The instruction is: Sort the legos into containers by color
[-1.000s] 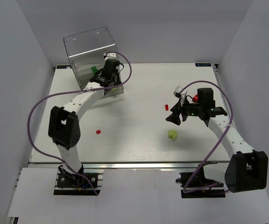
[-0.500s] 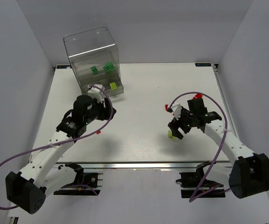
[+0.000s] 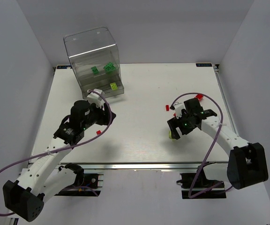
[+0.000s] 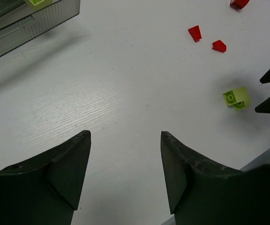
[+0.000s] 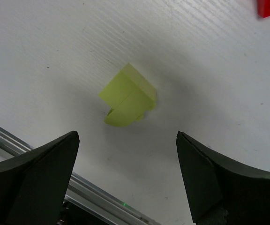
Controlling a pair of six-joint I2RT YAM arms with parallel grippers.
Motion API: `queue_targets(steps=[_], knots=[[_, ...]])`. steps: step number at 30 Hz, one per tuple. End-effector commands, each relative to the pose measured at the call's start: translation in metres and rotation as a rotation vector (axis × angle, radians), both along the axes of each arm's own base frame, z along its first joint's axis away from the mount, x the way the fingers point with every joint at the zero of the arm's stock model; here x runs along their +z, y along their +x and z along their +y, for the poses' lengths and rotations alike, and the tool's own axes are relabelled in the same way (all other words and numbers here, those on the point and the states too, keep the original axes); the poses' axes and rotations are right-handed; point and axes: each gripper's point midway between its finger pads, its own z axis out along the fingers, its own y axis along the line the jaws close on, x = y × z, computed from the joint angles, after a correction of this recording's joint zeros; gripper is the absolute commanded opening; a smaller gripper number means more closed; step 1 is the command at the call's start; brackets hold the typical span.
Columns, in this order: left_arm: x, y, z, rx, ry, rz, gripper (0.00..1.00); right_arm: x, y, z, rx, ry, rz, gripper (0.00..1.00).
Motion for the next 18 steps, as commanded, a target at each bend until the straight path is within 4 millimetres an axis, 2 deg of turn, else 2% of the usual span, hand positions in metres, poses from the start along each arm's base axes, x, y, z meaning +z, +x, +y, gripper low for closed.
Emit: queue_targets(steps=[1, 4, 18], knots=[[0.007, -0.003, -0.001, -0.023, -0.007, -0.024, 0.71, 0.000, -0.004, 0.013, -0.049, 0.035, 0.060, 0.89], [0.008, -0.004, -0.001, -0.024, -0.007, -0.028, 0.71, -0.014, -0.008, 0.007, -0.073, -0.011, 0.087, 0.89], [0.014, -0.006, 0.002, -0.015, -0.016, -0.051, 0.71, -0.024, 0.005, 0.011, -0.142, -0.073, 0.129, 0.81]])
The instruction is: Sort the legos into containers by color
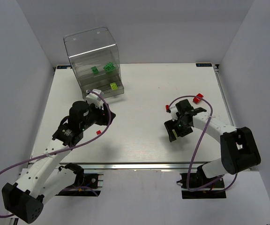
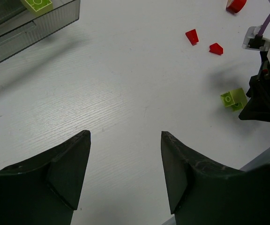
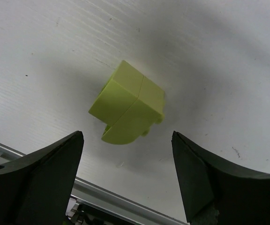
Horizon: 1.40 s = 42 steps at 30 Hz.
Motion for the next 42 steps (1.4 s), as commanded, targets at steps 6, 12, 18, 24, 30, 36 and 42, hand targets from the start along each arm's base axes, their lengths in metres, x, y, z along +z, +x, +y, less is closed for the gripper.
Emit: queue_targets(steps=[6, 12, 18, 24, 30, 36, 42], knots=[[0.007, -0.004, 0.002, -0.004, -0.009, -0.028, 0.72, 0.011, 0.027, 0.005, -0.045, -0.027, -0.058, 0.74], [0.007, -0.003, 0.002, -0.004, -0.009, -0.028, 0.72, 0.002, 0.028, 0.003, -0.044, -0.058, -0.029, 0.64], [0.008, -0.004, 0.002, -0.005, -0.010, -0.033, 0.72, -0.001, 0.026, 0.001, -0.034, -0.078, -0.013, 0.59], [0.010, -0.004, 0.002, -0.007, -0.014, -0.036, 0.71, -0.006, 0.027, -0.002, -0.034, -0.100, -0.002, 0.50], [0.010, -0.004, 0.001, -0.009, -0.015, -0.037, 0.72, -0.008, 0.029, -0.003, -0.029, -0.112, -0.005, 0.38], [0.010, -0.005, 0.000, -0.016, -0.017, -0.038, 0.72, -0.009, 0.033, -0.004, -0.014, -0.113, -0.030, 0.25], [0.010, -0.007, -0.004, -0.040, -0.029, -0.039, 0.72, -0.001, 0.039, -0.007, 0.034, -0.120, -0.090, 0.16]])
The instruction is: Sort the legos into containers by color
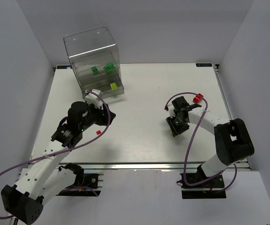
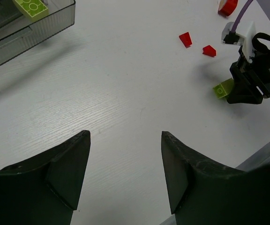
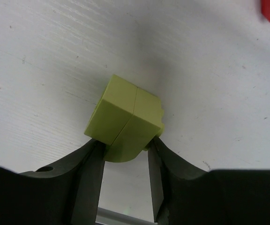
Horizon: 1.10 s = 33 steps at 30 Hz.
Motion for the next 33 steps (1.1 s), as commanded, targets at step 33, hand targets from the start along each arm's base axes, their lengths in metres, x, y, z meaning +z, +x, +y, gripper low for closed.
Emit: queue_targets(steps=[33], knots=[[-0.013, -0.032, -0.161, -0.384, -0.623, 0.444, 0.76, 0.155, -0.019, 0.111, 0.834, 0.487, -0.515, 0.00]])
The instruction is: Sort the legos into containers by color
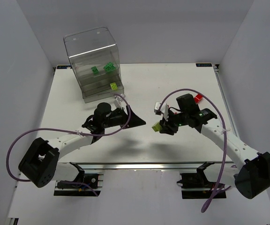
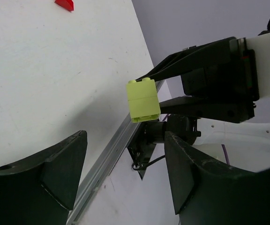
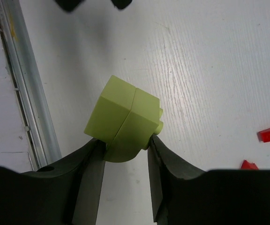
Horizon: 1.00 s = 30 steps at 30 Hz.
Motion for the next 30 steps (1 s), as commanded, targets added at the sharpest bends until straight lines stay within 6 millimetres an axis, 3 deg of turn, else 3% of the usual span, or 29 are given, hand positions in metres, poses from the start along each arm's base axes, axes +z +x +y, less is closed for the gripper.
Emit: queue_targets(steps=[1, 8, 18, 19, 23, 30], knots=[[0.026, 0.000, -0.017, -0.008, -0.056, -0.035, 0.76, 0.027, 0.018, 0.012, 0.009, 0.034, -0.124, 0.00], [0.018, -0.007, -0.041, -0.048, -0.048, 0.002, 0.76, 0.028, 0.020, 0.017, 0.002, 0.022, -0.162, 0.00], [0.010, -0.006, -0.057, -0.069, -0.037, 0.029, 0.70, 0.031, 0.015, 0.021, 0.005, 0.018, -0.170, 0.00], [0.007, -0.008, -0.061, -0.080, -0.032, 0.036, 0.68, 0.031, 0.016, 0.021, 0.001, 0.019, -0.172, 0.00], [0.001, -0.009, -0.064, -0.099, -0.025, 0.056, 0.42, 0.033, 0.015, 0.021, 0.002, 0.021, -0.176, 0.00], [0.000, -0.007, -0.065, -0.089, -0.022, 0.051, 0.20, 0.027, 0.014, 0.018, -0.018, 0.015, -0.167, 0.00]])
